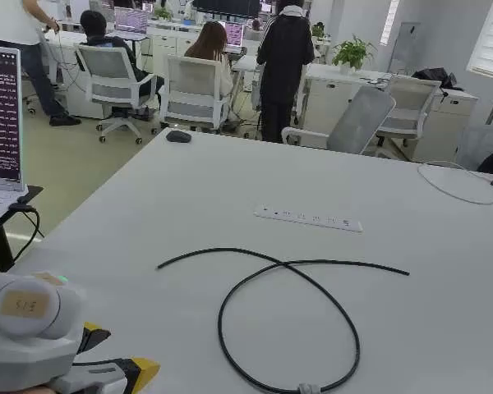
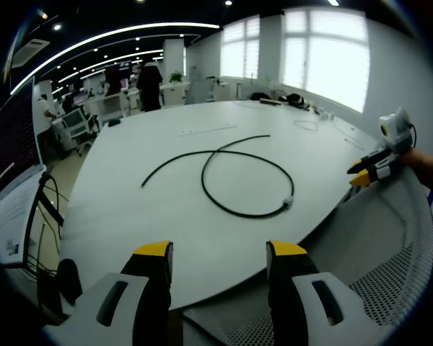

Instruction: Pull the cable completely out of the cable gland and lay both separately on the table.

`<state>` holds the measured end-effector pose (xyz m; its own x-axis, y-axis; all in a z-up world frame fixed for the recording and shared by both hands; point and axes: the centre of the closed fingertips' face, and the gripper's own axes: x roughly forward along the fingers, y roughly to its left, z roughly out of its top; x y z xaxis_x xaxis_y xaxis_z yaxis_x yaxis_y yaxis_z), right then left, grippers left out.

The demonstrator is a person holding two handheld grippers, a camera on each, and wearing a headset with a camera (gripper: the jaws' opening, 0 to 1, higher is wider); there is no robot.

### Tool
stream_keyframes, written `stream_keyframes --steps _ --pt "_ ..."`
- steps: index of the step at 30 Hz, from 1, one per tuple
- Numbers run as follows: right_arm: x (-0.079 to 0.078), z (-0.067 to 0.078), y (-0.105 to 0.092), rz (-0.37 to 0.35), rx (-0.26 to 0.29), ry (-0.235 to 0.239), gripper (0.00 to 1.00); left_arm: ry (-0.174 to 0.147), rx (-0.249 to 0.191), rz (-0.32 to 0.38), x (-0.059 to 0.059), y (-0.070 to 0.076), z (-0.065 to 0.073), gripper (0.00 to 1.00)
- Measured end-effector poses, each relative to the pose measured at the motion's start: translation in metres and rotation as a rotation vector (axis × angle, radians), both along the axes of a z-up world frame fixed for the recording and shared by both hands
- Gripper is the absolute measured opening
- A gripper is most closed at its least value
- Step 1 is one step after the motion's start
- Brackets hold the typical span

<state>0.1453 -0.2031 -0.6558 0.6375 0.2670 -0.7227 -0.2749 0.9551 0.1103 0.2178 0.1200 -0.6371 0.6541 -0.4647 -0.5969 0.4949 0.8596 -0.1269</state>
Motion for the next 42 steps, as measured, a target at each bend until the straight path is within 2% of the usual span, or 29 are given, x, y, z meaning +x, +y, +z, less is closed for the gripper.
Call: stream_keyframes --steps 13,42 --pt "-0.0013 -0.001 0.0002 0.002 -0.001 0.007 0.43 0.013 0.0 0.0 -0.0015 0.0003 -0.0022 0.51" --pt "0.0 -0.0013 -0.0024 -0.012 0.009 0.004 0.44 0.017 0.003 0.006 -0.0025 -0.0013 -0.0025 0.5"
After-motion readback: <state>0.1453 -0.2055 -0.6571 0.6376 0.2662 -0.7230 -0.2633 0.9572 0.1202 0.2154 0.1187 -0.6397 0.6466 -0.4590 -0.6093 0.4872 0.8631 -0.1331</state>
